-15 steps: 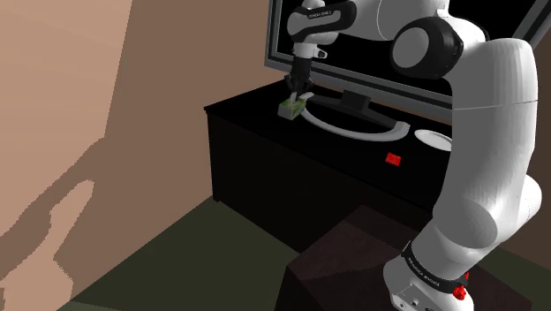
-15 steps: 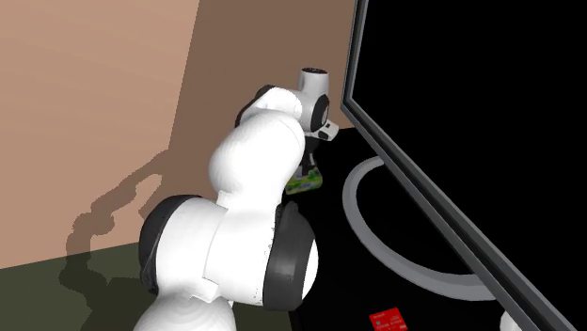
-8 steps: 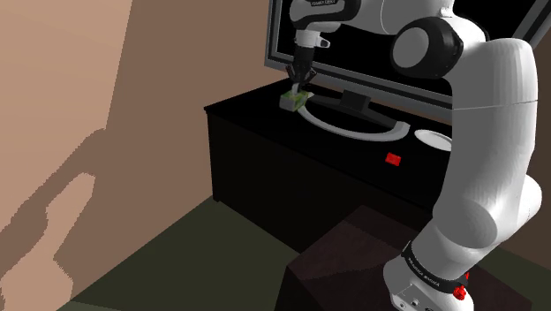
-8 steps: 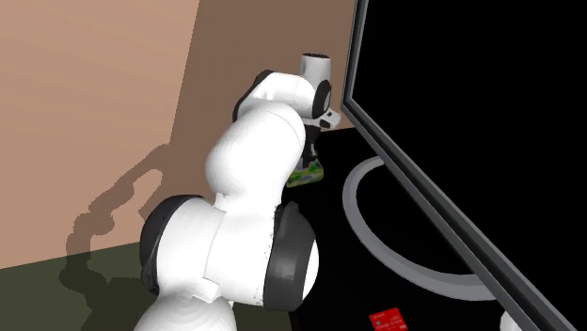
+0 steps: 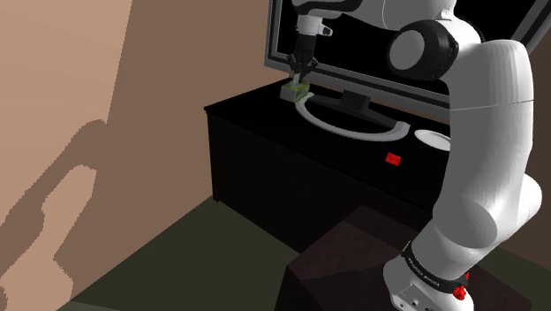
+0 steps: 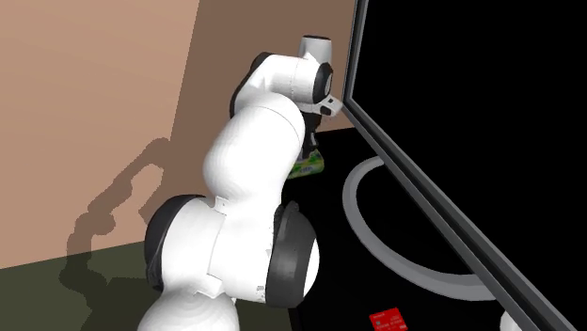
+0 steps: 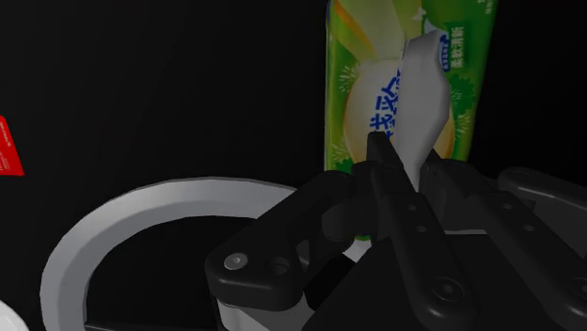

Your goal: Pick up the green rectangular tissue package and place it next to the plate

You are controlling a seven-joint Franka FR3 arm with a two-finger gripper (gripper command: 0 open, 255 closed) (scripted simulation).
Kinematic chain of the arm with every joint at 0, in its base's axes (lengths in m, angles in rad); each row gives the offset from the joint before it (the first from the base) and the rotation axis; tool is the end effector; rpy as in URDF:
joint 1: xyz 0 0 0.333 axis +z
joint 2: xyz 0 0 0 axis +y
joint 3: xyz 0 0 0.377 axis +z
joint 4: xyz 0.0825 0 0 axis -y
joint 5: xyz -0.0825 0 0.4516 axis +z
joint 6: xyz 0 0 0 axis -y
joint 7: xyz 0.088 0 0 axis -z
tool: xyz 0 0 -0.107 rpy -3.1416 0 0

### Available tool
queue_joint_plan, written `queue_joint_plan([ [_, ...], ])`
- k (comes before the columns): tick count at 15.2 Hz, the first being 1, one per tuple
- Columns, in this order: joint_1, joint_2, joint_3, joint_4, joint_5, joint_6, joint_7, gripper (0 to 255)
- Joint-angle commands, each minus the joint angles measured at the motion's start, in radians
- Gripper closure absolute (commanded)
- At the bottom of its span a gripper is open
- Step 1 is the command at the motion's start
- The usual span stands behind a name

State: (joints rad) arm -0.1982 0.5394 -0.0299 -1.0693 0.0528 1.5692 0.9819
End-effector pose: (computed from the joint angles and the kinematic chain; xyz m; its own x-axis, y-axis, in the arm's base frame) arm 0.7845 -0.1691 0.5692 0.3550 -0.9334 -0.0529 -0.9344 -0.3561 0.0119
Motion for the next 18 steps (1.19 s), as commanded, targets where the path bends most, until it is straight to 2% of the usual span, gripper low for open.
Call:
queue_joint_plan([
  [1,-0.011,-0.044,-0.004,-0.058,0.0,0.014,-0.016,255],
  [4,-0.041,-0.159,-0.018,-0.234,0.0,0.074,-0.064,255],
  [8,-0.081,-0.282,-0.041,-0.412,-0.002,0.126,-0.13,255],
  [18,-0.18,-0.507,-0.121,-0.707,-0.023,0.191,-0.311,255],
])
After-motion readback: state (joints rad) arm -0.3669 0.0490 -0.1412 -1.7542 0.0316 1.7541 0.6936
